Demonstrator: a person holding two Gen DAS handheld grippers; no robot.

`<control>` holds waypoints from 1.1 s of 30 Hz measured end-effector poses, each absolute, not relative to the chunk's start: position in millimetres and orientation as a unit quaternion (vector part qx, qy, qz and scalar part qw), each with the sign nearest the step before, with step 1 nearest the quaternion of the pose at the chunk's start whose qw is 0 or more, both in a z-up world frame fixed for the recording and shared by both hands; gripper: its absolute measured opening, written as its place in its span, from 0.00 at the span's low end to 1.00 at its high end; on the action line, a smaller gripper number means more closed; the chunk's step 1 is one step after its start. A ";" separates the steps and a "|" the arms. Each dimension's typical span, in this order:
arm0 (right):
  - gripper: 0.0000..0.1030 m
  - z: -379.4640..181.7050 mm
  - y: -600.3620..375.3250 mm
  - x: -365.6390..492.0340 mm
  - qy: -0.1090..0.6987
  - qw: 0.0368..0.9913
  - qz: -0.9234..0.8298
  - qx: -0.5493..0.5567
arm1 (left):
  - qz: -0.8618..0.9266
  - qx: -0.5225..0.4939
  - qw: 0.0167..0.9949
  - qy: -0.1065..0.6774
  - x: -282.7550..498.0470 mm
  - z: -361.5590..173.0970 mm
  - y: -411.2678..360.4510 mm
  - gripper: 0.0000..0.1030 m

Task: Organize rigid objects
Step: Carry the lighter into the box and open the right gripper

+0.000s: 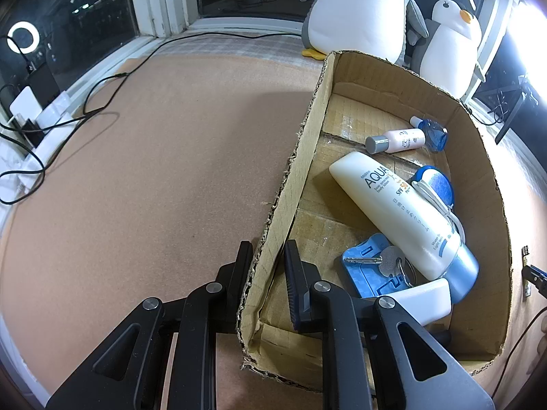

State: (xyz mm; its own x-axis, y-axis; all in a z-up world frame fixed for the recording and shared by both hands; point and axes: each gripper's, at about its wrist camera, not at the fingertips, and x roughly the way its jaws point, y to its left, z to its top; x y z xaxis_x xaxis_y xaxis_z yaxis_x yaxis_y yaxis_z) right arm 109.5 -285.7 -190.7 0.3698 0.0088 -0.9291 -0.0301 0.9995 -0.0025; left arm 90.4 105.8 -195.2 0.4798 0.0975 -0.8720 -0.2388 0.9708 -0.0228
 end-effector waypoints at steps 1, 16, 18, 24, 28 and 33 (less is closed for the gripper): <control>0.20 -190.3 -285.8 109.0 0.560 0.828 0.012 -0.008 | 0.098 -0.071 0.857 0.500 90.4 -195.2 105.8 0.15; 0.20 -132.1 -237.3 126.0 0.519 0.852 0.073 -0.005 | 0.098 -0.071 0.857 0.501 90.5 -195.1 106.0 0.15; 0.20 -121.3 -224.1 131.8 0.513 0.854 0.087 -0.011 | 0.098 -0.071 0.857 0.500 90.5 -195.1 106.0 0.15; 0.20 -99.5 -180.5 145.8 0.495 0.857 0.136 -0.029 | 0.098 -0.072 0.857 0.501 90.5 -195.2 106.1 0.15; 0.20 -90.6 -151.0 153.8 0.487 0.856 0.166 -0.045 | 0.098 -0.076 0.857 0.501 89.6 -196.0 105.8 0.15; 0.20 -84.0 -113.5 160.7 0.478 0.853 0.201 -0.064 | 0.098 -0.076 0.857 0.501 89.3 -196.2 105.4 0.15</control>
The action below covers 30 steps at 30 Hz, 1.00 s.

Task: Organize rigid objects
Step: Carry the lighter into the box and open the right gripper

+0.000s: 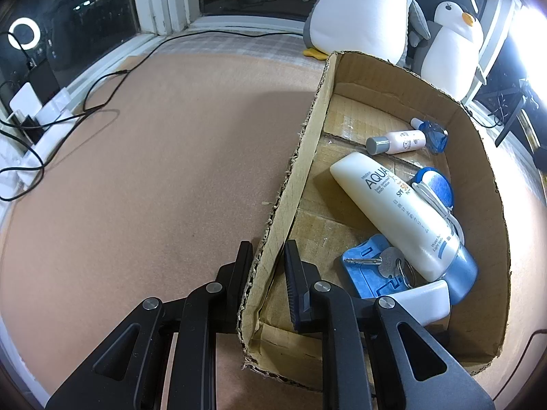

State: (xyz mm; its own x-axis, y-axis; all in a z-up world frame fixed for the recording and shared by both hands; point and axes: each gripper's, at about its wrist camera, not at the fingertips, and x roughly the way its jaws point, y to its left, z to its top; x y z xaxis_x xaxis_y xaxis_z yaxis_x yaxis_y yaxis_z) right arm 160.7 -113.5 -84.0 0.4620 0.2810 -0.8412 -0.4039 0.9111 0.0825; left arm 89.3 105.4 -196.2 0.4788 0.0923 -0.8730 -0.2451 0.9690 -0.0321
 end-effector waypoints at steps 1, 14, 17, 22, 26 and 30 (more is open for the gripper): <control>0.20 -83.3 -105.1 161.6 0.477 0.851 0.208 -0.069 | 0.099 -0.076 0.856 0.501 89.1 -196.3 105.1 0.15; 0.20 -92.7 -36.1 173.7 0.476 0.835 0.256 -0.100 | 0.099 -0.076 0.856 0.501 89.2 -196.2 105.7 0.16; 0.20 -96.8 -27.5 177.3 0.479 0.832 0.261 -0.101 | 0.099 -0.076 0.856 0.501 89.1 -196.2 105.7 0.15; 0.20 -106.0 -19.0 184.5 0.485 0.826 0.266 -0.105 | 0.099 -0.077 0.856 0.501 88.8 -196.2 105.8 0.15; 0.20 -114.7 -16.5 189.2 0.492 0.822 0.267 -0.108 | 0.099 -0.077 0.856 0.501 88.2 -196.1 105.2 0.16; 0.20 -121.7 -15.5 192.5 0.497 0.819 0.264 -0.111 | 0.099 -0.077 0.856 0.501 88.6 -196.0 105.7 0.16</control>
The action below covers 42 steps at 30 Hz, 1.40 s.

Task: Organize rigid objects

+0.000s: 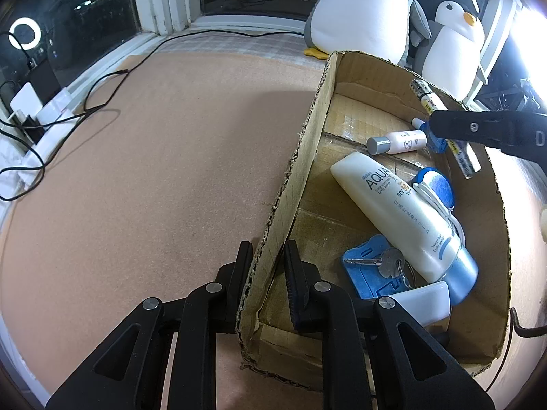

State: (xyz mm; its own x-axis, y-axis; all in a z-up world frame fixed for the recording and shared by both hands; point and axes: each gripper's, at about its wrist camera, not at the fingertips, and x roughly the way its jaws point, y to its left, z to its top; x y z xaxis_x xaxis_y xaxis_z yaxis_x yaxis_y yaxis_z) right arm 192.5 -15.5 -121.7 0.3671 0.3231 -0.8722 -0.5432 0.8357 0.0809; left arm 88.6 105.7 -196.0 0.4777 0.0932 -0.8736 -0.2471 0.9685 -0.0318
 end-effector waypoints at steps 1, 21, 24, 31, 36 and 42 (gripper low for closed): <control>0.20 -123.2 -14.8 193.3 0.497 0.819 0.263 -0.112 | 0.099 -0.077 0.856 0.501 88.8 -196.0 105.9 0.16; 0.28 -130.3 -8.1 194.5 0.494 0.818 0.260 -0.139 | 0.099 -0.076 0.856 0.502 89.2 -195.7 105.6 0.16; 0.30 -128.0 -10.5 192.9 0.492 0.821 0.256 -0.140 | 0.099 -0.074 0.856 0.502 87.8 -195.2 106.3 0.16; 0.42 -121.1 -18.7 187.6 0.488 0.825 0.247 -0.139 | 0.101 -0.067 0.856 0.503 87.2 -193.9 106.5 0.18; 0.54 -115.4 -29.2 177.9 0.484 0.830 0.241 -0.137 | 0.106 -0.060 0.855 0.504 87.1 -191.6 105.7 0.29; 0.58 -112.2 -45.2 161.8 0.484 0.833 0.232 -0.130 | 0.108 -0.050 0.860 0.496 82.2 -184.7 100.8 0.42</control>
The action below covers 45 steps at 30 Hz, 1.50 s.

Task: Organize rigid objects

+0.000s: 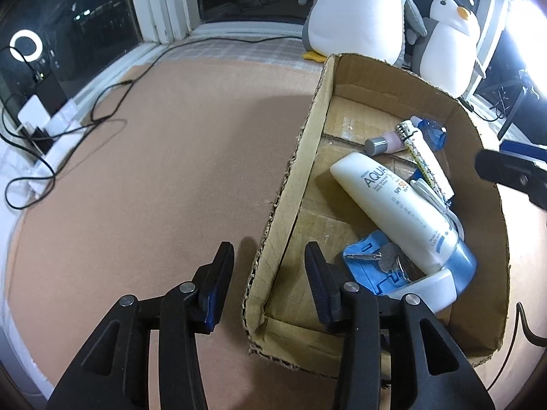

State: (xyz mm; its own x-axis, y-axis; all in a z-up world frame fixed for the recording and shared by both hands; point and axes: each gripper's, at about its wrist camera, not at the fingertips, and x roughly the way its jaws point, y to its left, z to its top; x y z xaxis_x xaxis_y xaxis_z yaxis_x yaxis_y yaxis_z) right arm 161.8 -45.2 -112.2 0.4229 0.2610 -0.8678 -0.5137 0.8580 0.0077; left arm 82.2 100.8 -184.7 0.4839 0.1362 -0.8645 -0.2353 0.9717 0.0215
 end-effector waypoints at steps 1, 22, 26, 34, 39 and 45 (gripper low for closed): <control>0.58 -111.2 -48.1 158.3 0.484 0.834 0.231 -0.129 | 0.109 -0.048 0.861 0.494 81.3 -182.6 100.0 0.47; 0.67 -71.5 -101.9 94.0 0.460 0.859 0.208 -0.092 | 0.113 -0.038 0.883 0.453 48.2 -127.1 91.9 0.66; 0.69 -60.6 -114.2 81.5 0.451 0.867 0.194 -0.089 | 0.099 -0.034 0.889 0.445 41.5 -112.8 81.8 0.66; 0.71 -38.9 -138.5 58.3 0.438 0.880 0.169 -0.069 | 0.069 -0.019 0.900 0.430 29.0 -86.8 55.9 0.72; 0.72 -21.5 -150.0 44.0 0.411 0.898 0.143 -0.064 | 0.059 -0.013 0.911 0.409 20.3 -68.5 42.2 0.77; 0.73 -9.1 -157.7 31.4 0.385 0.913 0.119 -0.058 | 0.054 -0.007 0.918 0.392 12.0 -53.8 33.6 0.77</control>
